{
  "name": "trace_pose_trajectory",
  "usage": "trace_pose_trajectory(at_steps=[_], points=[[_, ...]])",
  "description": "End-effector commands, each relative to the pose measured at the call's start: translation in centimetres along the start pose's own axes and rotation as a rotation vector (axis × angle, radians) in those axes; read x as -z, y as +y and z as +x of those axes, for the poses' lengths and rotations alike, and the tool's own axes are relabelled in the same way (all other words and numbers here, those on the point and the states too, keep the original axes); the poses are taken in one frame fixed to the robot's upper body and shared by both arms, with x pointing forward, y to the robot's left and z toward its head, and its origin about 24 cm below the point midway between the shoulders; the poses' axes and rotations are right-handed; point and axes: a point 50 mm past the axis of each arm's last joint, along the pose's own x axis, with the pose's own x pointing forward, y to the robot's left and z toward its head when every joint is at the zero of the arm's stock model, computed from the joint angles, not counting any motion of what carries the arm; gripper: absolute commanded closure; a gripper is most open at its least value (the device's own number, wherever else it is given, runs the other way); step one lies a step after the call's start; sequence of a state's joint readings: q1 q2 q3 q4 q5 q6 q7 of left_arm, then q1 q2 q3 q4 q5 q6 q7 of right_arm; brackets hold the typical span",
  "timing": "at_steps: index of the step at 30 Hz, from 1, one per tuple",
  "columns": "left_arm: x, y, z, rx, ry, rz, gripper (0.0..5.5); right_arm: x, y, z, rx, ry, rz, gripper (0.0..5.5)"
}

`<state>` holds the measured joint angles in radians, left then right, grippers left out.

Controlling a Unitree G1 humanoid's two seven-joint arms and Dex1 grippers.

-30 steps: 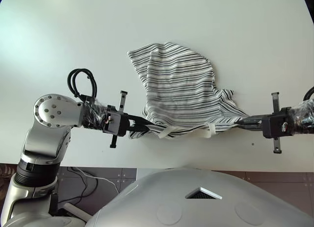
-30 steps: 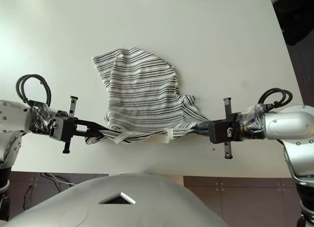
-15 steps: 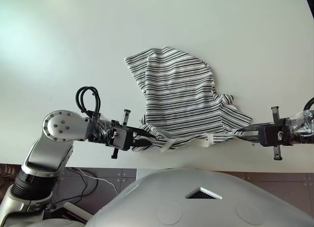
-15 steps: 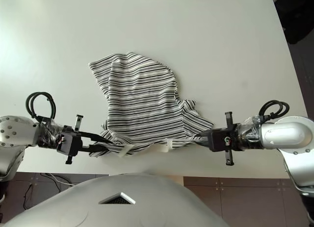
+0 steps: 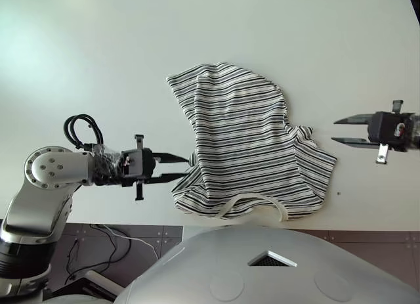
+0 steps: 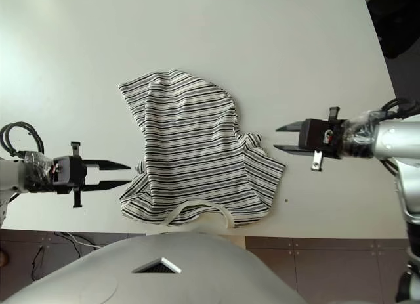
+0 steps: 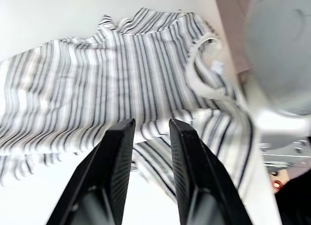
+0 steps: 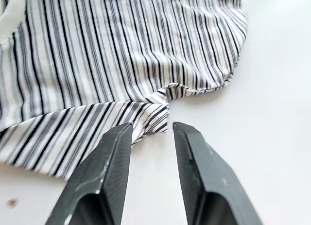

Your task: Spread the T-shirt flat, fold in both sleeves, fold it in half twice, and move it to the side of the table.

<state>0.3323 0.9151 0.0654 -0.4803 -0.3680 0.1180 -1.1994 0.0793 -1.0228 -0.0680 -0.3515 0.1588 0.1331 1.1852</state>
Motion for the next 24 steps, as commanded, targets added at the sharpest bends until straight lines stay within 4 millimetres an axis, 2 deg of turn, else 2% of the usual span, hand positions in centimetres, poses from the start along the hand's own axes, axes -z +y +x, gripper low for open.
trace_pose_trajectory(at_steps=[1,4,7,10,14,17,22,24], points=[[1.8,-0.3,1.6,-0.043,0.042,0.059,4.22,1.0,0.2,2.7,0.016,-0.012,0.010,3.99],[3.7,-0.9,3.0,-0.050,0.092,0.116,4.22,2.1,0.6,4.4,0.006,-0.003,0.016,3.99],[6.0,-1.6,3.5,-0.022,0.178,0.184,4.22,3.8,1.0,5.6,-0.002,0.031,0.040,3.99],[8.4,-2.3,3.4,0.037,0.276,0.235,4.22,5.9,1.7,6.3,-0.018,0.084,0.058,3.99],[10.3,-3.4,2.4,0.135,0.378,0.310,4.22,8.7,2.7,6.1,-0.020,0.183,0.059,3.99],[10.8,-3.7,1.2,0.190,0.434,0.362,4.22,9.9,3.6,5.2,-0.012,0.226,0.077,3.99],[10.2,-4.9,0.3,0.211,0.464,0.358,4.22,9.0,5.4,4.4,-0.032,0.209,0.106,3.99],[9.8,-4.9,-0.8,0.231,0.493,0.356,4.22,8.5,6.1,3.9,-0.033,0.211,0.117,3.99]])
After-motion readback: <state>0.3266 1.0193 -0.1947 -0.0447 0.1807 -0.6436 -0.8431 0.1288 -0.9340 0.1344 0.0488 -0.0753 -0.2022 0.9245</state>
